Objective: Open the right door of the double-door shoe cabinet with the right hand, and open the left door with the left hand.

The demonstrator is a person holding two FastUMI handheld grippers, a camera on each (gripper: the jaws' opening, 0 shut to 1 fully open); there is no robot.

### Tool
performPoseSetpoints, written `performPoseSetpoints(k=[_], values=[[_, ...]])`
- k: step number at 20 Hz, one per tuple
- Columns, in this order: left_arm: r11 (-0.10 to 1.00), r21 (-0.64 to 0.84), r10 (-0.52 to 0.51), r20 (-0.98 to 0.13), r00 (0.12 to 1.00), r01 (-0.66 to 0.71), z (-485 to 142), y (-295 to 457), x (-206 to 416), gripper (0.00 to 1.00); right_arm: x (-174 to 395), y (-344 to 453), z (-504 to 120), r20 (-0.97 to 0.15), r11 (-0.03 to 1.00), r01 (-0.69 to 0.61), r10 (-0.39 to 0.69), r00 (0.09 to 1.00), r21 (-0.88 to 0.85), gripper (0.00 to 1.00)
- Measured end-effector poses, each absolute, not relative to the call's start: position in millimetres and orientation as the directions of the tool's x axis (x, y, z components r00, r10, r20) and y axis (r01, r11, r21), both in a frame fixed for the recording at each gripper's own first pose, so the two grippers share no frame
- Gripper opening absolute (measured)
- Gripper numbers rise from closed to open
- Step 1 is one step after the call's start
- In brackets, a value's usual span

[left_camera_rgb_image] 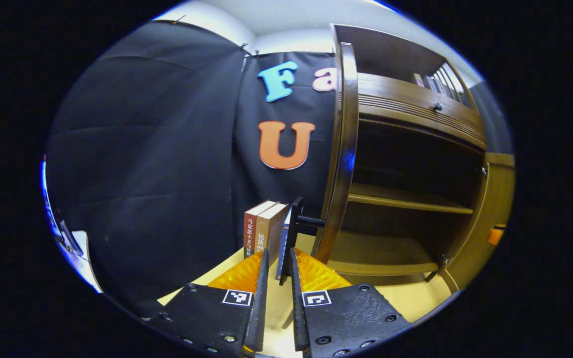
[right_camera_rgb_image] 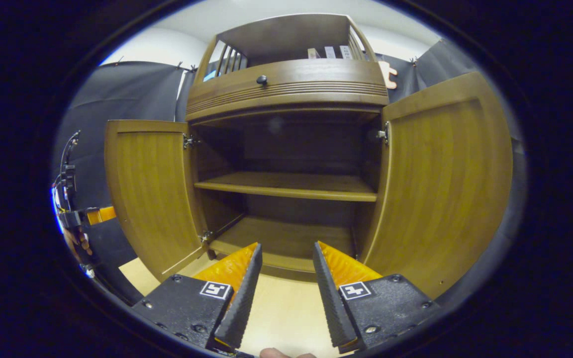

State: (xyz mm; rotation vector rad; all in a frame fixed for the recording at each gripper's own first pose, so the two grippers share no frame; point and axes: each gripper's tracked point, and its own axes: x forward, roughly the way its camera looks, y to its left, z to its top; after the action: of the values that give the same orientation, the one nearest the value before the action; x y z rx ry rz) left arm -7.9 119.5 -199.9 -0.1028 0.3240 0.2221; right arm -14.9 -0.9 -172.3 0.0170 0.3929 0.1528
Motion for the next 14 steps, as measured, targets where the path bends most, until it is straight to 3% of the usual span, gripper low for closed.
performPoseSetpoints(k=[6,9,10,11,12,13,14], values=[[0.961,-0.029,0.257,-0.265,0.929,-0.274,-167,124,-25,0.23,-10,-9,-148,-0.342,0.992,-0.120,0.125,0.931,0.035,0.69],[0.979,-0.008,0.199,-0.208,0.958,-0.205,-141,97,-27,0.22,-9,-19,-131,-0.313,0.995,-0.094,0.103,0.944,0.044,0.66],[0.987,0.004,0.157,-0.206,0.966,-0.160,-139,80,-24,0.37,-8,-21,-124,-0.299,0.994,-0.091,0.103,0.949,0.054,0.69],[0.992,0.021,0.123,-0.210,0.970,-0.121,-139,63,-17,0.22,-8,-22,-120,-0.293,0.995,-0.087,0.100,0.951,0.058,0.66],[0.995,0.038,0.099,-0.213,0.972,-0.093,-138,49,-17,0.23,-8,-25,-116,-0.288,0.995,-0.085,0.099,0.952,0.059,0.75],[0.997,0.046,0.073,-0.212,0.974,-0.065,-136,38,-13,0.37,-10,-24,-110,-0.281,0.995,-0.085,0.098,0.955,0.059,0.84],[0.998,0.050,0.052,-0.201,0.978,-0.042,-130,29,-10,0.26,-12,-27,-104,-0.271,0.995,-0.079,0.091,0.958,0.056,0.94]])
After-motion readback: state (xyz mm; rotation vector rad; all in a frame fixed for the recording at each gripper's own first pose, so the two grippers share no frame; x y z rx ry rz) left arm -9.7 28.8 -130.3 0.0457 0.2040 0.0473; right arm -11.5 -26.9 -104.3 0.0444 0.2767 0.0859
